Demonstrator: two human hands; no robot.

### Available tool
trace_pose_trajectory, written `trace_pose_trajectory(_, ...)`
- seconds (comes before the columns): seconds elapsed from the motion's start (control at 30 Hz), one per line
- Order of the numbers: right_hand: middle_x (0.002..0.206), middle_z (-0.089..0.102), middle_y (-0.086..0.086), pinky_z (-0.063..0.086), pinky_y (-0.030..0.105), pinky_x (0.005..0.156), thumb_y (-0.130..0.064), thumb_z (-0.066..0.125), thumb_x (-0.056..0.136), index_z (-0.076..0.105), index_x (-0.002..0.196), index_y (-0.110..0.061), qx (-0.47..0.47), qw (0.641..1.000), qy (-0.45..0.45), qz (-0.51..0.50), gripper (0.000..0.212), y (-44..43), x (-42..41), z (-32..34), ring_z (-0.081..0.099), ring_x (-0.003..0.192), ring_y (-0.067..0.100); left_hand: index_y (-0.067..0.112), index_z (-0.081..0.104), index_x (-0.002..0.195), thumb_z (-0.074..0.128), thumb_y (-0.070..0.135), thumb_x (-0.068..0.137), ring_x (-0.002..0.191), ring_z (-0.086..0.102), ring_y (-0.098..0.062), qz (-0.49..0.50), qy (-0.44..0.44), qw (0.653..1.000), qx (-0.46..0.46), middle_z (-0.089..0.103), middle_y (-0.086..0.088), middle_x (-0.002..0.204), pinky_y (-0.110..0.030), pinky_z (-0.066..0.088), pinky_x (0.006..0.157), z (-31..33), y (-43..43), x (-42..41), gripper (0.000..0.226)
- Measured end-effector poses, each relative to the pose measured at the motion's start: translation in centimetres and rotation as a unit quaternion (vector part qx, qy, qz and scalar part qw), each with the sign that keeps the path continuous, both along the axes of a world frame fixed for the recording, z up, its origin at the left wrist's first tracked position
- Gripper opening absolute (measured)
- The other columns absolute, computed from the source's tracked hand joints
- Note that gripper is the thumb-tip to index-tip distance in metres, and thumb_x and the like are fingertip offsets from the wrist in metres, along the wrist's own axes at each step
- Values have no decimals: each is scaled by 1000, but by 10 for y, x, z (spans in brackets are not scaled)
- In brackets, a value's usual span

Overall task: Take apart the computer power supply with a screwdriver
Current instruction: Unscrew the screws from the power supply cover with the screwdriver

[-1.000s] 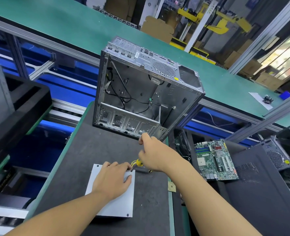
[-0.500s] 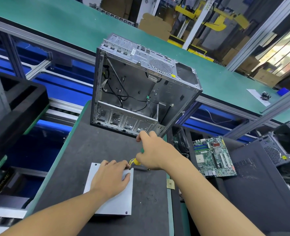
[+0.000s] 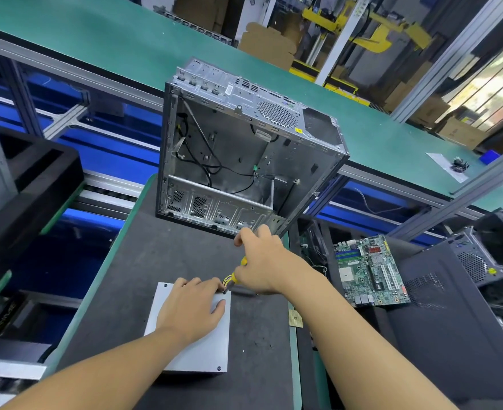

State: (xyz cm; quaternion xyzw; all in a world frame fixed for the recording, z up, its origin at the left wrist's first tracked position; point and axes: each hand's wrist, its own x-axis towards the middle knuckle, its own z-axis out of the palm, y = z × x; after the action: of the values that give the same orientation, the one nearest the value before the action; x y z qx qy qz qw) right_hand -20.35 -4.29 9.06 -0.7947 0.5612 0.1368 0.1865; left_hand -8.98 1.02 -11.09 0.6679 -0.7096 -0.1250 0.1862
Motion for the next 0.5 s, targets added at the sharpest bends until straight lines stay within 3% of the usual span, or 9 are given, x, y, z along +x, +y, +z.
trace_pose_trajectory(0.07, 112, 28, 2, 39, 38, 75, -33, 52, 88, 38, 124, -23, -7, 1000, 14, -2, 39, 0, 0, -1, 41, 109, 30, 38, 54, 108, 36, 50, 90, 90, 57, -7, -1, -1, 1000, 4, 65, 16, 88, -30, 35, 87, 0, 0, 0, 29)
trace_pose_trajectory(0.17, 116, 43, 9, 43, 41, 74, -46, 38, 98, 39, 123, -18, -34, 999, 7, -26, 37, 1, 0, -2, 55, 100, 37, 39, 54, 107, 34, 51, 89, 89, 57, -6, 2, -1, 1000, 4, 63, 17, 86, -29, 35, 87, 1, 0, 0, 29)
trace_pose_trajectory(0.23, 107, 53, 11, 42, 40, 72, -38, 33, 103, 40, 115, -15, -43, 999, -14, -21, 27, 2, -1, -3, 56, 95, 37, 39, 54, 108, 35, 51, 89, 89, 57, -5, 2, 2, 1000, 1, 63, 18, 87, -28, 35, 88, 0, 0, 0, 29)
trace_pose_trajectory(0.3, 108, 50, 9, 40, 39, 72, -27, 37, 101, 40, 117, -15, -40, 999, -21, -1, 20, 2, 0, -3, 54, 95, 35, 39, 55, 108, 36, 51, 89, 89, 57, -6, 1, 5, 1000, 2, 64, 18, 87, -28, 35, 88, -1, -1, 0, 30)
trace_pose_trajectory(0.37, 110, 36, 3, 36, 37, 74, -23, 46, 93, 39, 123, -20, -16, 1000, -16, 9, 31, 1, -1, -1, 42, 101, 29, 39, 54, 108, 33, 51, 89, 89, 57, -6, 0, -1, 1000, 4, 64, 18, 87, -28, 34, 87, -2, -1, 0, 31)
trace_pose_trajectory(0.43, 111, 29, -1, 34, 37, 75, -25, 52, 88, 38, 125, -23, -2, 1000, -9, 12, 39, 0, 0, 0, 34, 110, 26, 40, 52, 108, 30, 52, 89, 90, 56, -5, -1, -6, 1000, 8, 63, 18, 88, -28, 33, 87, -2, -1, 0, 32)
trace_pose_trajectory(0.5, 117, 35, 3, 37, 39, 75, -35, 50, 91, 37, 125, -22, -15, 1000, 2, 6, 38, 1, 2, -2, 40, 113, 31, 39, 53, 108, 30, 53, 88, 89, 56, -5, -1, 0, 1000, 9, 63, 18, 87, -29, 34, 88, -2, -1, 0, 33)
